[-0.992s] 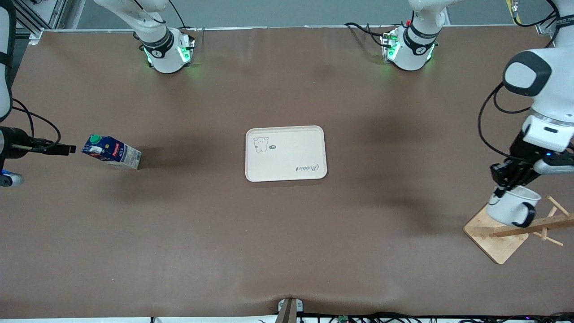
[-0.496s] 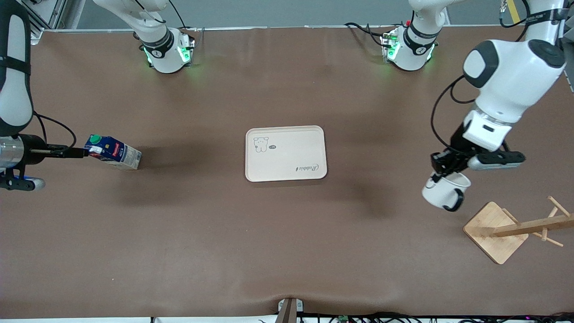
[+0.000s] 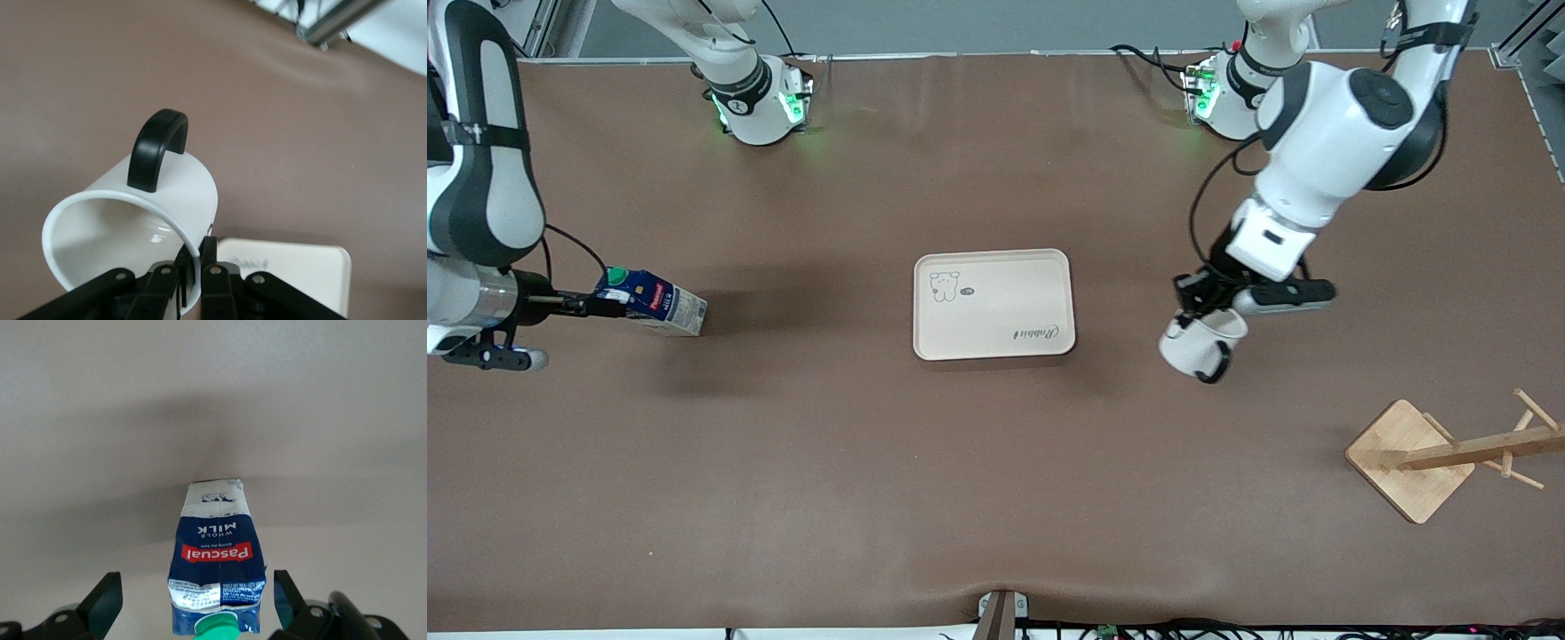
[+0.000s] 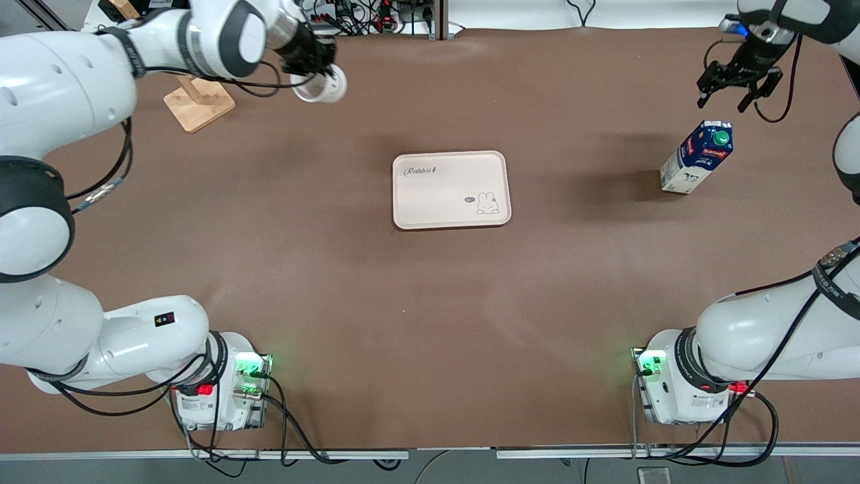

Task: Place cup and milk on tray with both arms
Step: 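Lift the mug off the stand with the left gripper toward the tray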

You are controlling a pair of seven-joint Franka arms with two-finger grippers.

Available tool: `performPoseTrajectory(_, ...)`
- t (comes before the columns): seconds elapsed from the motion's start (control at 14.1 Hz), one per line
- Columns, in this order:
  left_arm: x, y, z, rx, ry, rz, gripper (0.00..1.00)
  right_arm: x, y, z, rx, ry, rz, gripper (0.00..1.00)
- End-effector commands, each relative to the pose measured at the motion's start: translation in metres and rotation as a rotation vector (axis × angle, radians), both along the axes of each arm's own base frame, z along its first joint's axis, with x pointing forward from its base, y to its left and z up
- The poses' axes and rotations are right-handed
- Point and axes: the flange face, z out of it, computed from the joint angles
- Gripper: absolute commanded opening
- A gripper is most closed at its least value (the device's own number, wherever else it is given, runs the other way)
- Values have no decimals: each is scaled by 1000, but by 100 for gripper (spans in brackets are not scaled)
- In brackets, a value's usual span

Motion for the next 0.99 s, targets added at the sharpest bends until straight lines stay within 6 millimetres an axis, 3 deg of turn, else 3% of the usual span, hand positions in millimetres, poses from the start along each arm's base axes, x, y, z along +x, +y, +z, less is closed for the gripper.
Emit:
performPoseTrajectory(0.0,-10,-57,-18,2,79,-1,0,-29,-5,-7,18,-8,33,100)
performPoseTrajectory(0.21,-30,-131,-49,42,212,86,0,-40,-15,-23,27,10,28,100)
performPoseTrajectory(0.42,-39,-198,-76,101,358,123,0,-51,-12,-31,15,-47,20,100)
performPoseTrajectory(0.64,-52,-232,-122,145,437,128,0,-59,-11,-41,5,-112,6,100)
performPoseTrajectory(0.71,-54,-234,-137,161,450,119,0,-61,-13,-43,7,-105,4,89)
performPoseTrajectory(0.78,-55,-234,-150,186,444,107,0,-64,-10,-44,14,-82,6,48)
performPoseTrajectory(0.85,-56,-233,-163,206,452,103,0,-67,-8,-45,25,-37,3,17)
performPoseTrajectory(0.92,-58,-235,-171,215,458,101,0,-69,-5,-42,37,3,-4,0)
